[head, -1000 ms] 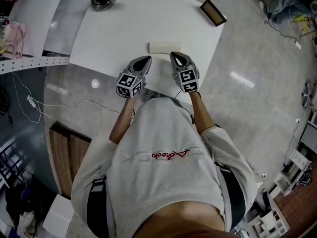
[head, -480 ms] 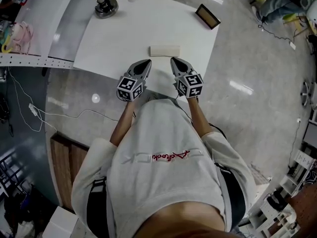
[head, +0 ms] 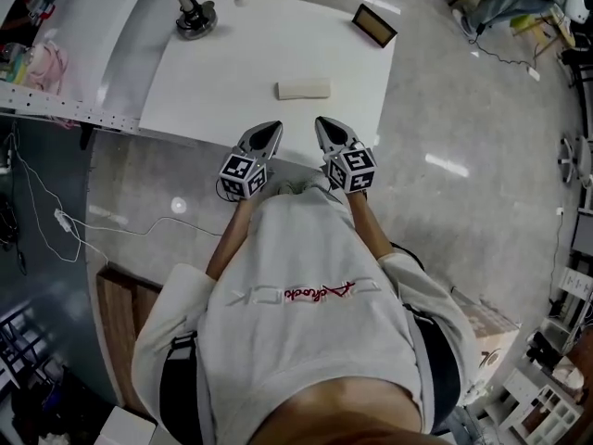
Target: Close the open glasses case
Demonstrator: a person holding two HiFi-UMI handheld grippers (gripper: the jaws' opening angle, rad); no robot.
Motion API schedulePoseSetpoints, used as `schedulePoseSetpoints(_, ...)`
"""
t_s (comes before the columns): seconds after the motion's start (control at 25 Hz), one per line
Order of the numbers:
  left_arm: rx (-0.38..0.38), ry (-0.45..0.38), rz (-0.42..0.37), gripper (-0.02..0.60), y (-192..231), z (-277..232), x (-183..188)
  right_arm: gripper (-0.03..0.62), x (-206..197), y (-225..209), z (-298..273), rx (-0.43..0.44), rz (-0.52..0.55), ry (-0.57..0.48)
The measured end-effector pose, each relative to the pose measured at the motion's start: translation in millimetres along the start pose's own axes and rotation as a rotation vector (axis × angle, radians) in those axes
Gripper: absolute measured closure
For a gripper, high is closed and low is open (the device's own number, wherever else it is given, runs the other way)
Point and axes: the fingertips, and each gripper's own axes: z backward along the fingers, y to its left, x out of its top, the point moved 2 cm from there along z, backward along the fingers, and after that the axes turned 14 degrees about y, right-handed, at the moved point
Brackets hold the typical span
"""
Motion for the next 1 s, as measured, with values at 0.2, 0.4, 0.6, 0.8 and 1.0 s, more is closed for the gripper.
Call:
schedulePoseSetpoints(0.2,-0.001,-0.021,-0.02,0.554,-17,5,1,0.576,-7,6,21,-0.007,0.021,-0.018)
schedulePoseSetpoints(0.4,0.026,-0.048,-0.03,0.554,-35,19,-2,0.576,-18,13,47,-0.006,0.034,-0.029)
schedulePoseSetpoints(0.6,0.045,-0.055,-0.019,0.554,-65,26,-17,0.576,-32,14,78,-0.002,0.049,-0.034)
schedulePoseSetpoints(0.8,0.059,-0.055,-0.023,0.554,-96,34,-36,0.576,-53,21,103,0.014,0.05,-0.033)
schedulePoseSetpoints(1.0,0.067,-0.064,-0.023,0.554,-120,47,-51,0.577,-74,34,121,0.027,0.056,-0.032)
